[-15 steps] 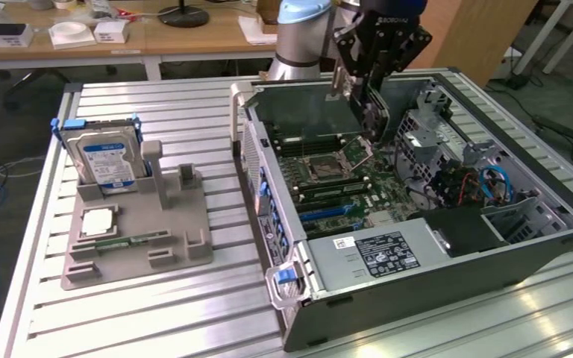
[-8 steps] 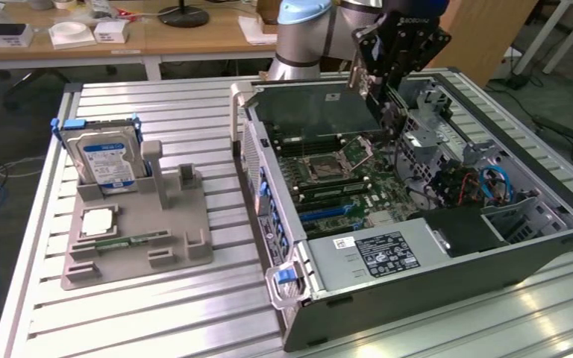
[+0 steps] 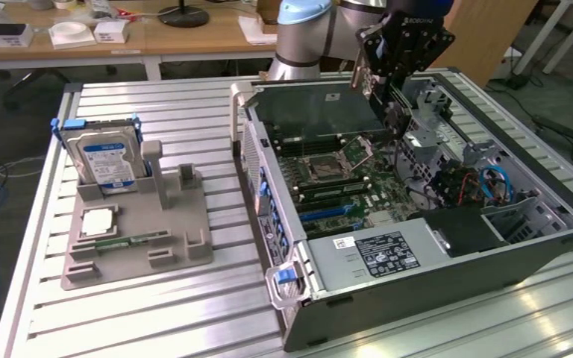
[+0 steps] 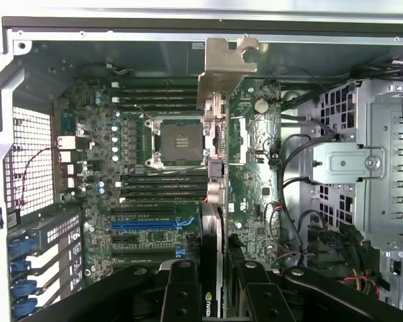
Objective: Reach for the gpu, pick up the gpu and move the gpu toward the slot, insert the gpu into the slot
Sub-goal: 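Pick up the gpu and move the gpu toward the slot, then insert the gpu into the slot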
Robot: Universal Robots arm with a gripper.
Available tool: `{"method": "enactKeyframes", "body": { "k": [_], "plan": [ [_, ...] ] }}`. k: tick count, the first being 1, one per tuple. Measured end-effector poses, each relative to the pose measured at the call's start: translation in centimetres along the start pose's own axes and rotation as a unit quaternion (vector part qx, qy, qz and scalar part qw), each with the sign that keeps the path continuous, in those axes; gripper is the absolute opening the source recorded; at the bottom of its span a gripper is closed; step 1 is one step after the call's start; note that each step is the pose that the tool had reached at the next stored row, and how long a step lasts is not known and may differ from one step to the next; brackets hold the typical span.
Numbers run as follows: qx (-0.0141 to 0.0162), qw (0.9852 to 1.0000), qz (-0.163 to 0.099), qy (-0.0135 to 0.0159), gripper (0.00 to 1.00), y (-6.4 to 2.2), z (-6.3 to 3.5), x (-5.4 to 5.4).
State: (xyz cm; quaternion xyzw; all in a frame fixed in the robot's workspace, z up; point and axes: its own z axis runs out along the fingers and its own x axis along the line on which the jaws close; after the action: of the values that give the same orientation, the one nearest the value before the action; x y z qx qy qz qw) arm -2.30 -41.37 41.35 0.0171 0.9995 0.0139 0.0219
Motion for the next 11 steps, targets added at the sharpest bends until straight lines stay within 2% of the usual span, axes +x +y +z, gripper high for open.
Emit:
{"method": "enactKeyframes", "body": {
  "k": [11],
  "plan": [
    [0.0, 1.0, 0.0, 0.0, 0.26, 0.0, 0.0, 0.0]
  ]
}}
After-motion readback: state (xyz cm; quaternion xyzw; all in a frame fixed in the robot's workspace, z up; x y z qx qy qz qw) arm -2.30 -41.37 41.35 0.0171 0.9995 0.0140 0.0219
